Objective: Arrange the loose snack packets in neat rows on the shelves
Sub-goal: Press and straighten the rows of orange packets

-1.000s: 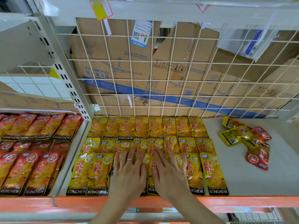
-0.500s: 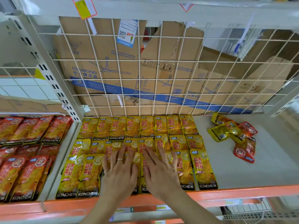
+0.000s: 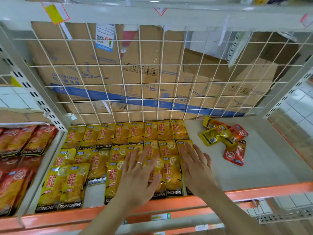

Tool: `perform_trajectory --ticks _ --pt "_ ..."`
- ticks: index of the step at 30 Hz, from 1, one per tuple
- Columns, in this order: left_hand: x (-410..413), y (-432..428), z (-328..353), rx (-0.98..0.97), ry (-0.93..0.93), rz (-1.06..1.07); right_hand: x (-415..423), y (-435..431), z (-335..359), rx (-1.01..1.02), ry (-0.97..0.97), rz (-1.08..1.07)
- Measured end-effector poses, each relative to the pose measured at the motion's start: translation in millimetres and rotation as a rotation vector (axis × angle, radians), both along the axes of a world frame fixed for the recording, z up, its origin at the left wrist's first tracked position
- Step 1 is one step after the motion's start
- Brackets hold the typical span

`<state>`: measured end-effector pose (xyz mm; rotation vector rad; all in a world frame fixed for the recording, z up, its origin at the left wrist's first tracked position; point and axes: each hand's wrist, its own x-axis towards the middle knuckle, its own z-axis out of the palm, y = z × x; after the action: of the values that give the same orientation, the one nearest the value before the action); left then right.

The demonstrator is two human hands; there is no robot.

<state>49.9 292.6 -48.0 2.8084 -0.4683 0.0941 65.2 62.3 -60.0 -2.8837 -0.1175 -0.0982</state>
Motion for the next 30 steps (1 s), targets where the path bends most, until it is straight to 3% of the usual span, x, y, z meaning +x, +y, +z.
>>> perform_trajectory --ticks 12,30 --pt "8 -40 -19 0.238 0.033 -0.050 -7 -4 -12 -0.050 0.105 0.053" --pt "2 -46 -18 0.169 0.066 0.003 -9 -3 -4 -0.049 0.134 0.034"
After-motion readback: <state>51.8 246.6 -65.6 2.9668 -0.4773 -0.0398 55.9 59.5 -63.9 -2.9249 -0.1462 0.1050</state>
